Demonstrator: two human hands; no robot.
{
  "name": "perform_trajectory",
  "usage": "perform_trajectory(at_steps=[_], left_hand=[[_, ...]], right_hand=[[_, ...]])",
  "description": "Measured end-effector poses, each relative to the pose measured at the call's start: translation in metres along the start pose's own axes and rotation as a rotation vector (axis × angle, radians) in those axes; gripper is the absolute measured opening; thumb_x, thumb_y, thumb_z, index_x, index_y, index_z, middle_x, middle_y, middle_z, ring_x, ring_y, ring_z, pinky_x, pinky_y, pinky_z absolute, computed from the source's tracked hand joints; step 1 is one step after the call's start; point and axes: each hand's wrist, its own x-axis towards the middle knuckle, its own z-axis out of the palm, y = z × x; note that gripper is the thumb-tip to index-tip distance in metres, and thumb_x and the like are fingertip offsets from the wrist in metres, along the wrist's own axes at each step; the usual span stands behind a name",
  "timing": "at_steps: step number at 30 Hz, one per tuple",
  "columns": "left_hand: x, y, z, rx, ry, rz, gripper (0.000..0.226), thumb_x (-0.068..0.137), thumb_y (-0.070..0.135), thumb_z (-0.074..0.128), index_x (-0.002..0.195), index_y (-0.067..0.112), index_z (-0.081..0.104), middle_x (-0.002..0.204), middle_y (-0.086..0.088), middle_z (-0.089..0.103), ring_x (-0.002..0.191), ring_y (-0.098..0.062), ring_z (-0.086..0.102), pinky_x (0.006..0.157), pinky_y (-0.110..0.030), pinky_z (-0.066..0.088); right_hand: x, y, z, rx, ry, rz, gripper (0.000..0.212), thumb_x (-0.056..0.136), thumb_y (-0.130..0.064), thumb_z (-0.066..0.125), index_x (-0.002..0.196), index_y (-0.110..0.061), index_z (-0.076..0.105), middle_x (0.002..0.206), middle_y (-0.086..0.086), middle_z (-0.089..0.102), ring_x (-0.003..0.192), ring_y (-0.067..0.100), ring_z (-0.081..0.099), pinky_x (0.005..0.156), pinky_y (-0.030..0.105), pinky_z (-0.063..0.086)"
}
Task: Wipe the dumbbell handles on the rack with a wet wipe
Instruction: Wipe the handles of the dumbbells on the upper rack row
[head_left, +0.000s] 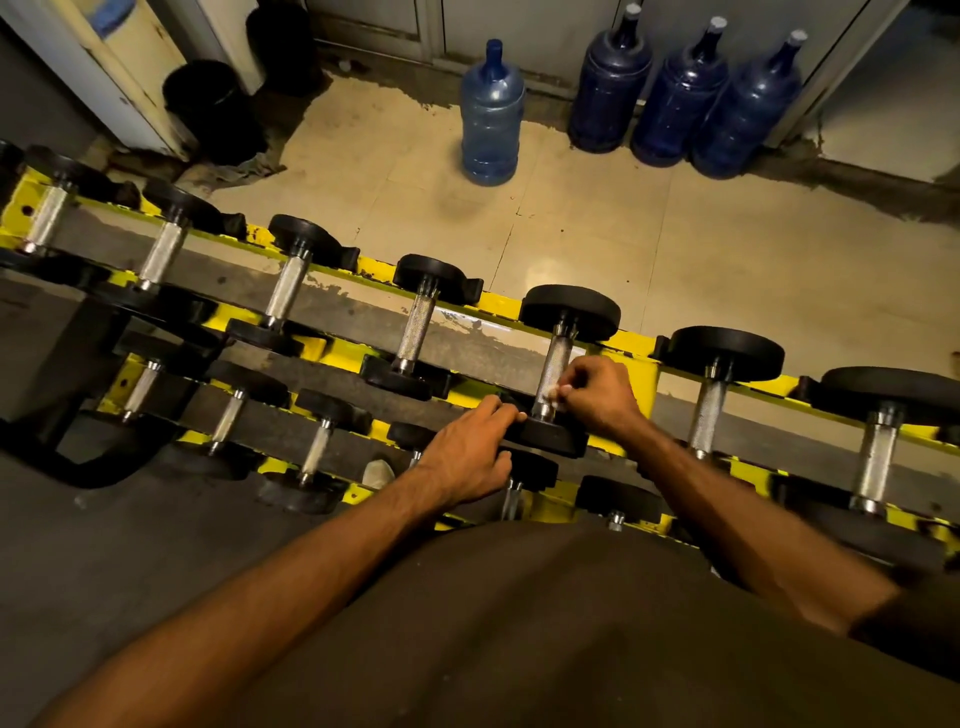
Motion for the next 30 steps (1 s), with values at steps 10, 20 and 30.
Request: perform_trajectory(at_steps=[10,20,30], left_hand=[[0.003,0.001,-0.007,-0.006,-0.007,0.009,0.046,0.090,0.020,0.063,0.134,0.016,0.050,0.129,-0.002,0.047,0.112,-0.021,0.055,0.094,-0.042,0.053],[0.001,0.001,-0.004,-0.032,-0.001,0.009,0.049,0.089,0.020,0.064,0.136,0.017,0.050,0.130,-0.001,0.047,0.114,-0.020,0.055,0.096,-0.042,0.053],[0.001,0.003,-0.005,-0.027,-0.007,0.010,0.049,0.091,0.020,0.064,0.138,0.016,0.048,0.131,-0.002,0.046,0.114,-0.018,0.054,0.097,-0.040,0.053]], right_hand=[[-0.006,0.025,0.004,0.399,-0.126,0.258,0.015,0.077,0.003,0.079,0.075,-0.005,0.066,0.088,0.017,0.072,0.083,0.029,0.069,0.082,0.048,0.059],[0.003,0.026,0.016,0.352,-0.095,0.379,0.014,0.081,0.003,0.074,0.075,-0.008,0.068,0.087,0.012,0.069,0.081,0.024,0.063,0.074,0.037,0.056],[-0.013,0.013,0.009,-0.059,-0.022,-0.216,0.012,0.080,-0.013,0.080,0.090,-0.018,0.075,0.088,-0.005,0.065,0.080,0.011,0.061,0.067,0.023,0.050]])
